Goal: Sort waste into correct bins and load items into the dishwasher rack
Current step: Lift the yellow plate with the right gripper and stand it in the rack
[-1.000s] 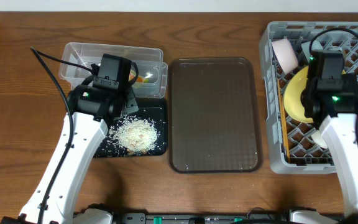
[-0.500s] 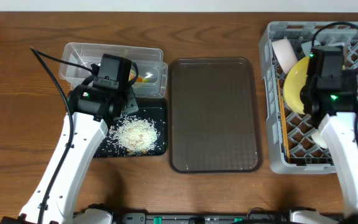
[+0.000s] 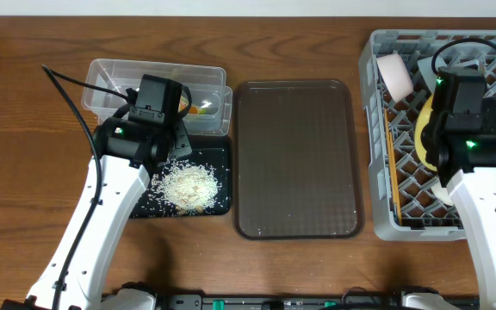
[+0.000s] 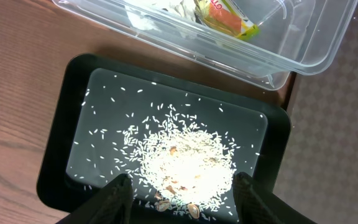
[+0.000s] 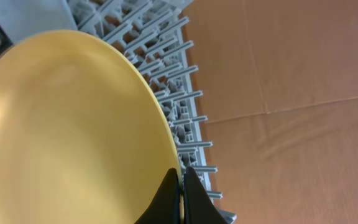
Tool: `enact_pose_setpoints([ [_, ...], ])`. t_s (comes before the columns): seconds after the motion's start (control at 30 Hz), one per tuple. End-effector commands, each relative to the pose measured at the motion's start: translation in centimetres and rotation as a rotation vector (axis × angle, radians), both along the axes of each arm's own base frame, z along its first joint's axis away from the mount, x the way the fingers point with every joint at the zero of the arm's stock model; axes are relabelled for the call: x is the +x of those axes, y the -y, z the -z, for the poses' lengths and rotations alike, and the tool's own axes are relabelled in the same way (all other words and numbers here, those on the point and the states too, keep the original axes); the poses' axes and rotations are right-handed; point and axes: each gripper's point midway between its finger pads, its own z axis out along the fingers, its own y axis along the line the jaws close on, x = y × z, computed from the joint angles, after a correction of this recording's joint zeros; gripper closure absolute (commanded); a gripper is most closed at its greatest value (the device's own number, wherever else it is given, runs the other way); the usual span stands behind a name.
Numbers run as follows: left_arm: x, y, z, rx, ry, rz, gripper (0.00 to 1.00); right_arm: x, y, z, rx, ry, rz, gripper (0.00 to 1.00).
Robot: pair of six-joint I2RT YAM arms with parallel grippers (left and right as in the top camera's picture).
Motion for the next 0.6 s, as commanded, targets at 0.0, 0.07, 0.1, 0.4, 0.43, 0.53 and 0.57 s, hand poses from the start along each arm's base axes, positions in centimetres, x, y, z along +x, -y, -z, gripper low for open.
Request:
enact_pose_setpoints([
  [0.0, 0.2, -0.2, -0.1, 0.004, 0.006, -0.011, 0.45, 0.1, 0.7, 0.9, -0.003, -0.032, 0.020, 0.99],
  [0.07, 0.2, -0.2, -0.1, 0.004, 0.006, -0.011, 0.45, 0.5, 0.3, 1.6, 0.017, -0.047, 0.001, 0.99],
  [0.1, 0.2, -0.2, -0.1, 0.004, 0.006, -0.011, 0.45, 0.7, 0.0, 1.9, 0.035, -0.047, -0.011, 0.99],
  [0.4, 0.2, -0.2, -0.1, 0.004, 0.005, -0.010, 0.45, 3.0, -4.8, 4.4, 0.407, 0.090, -0.105, 0.84],
  [0.43, 0.2, -0.2, -0.1, 0.004, 0.005, -0.010, 0.45, 3.1, -5.2, 4.5, 0.429, 0.091, -0.119, 0.81],
  [0.53, 0.2, -0.2, -0.1, 0.004, 0.005, -0.010, 0.45, 3.3, -6.2, 4.6, 0.481, 0.094, -0.159, 0.69],
  [0.57, 0.2, -0.2, -0.1, 0.004, 0.005, -0.010, 0.45, 3.3, -6.6, 4.4, 0.498, 0.098, -0.175, 0.66],
])
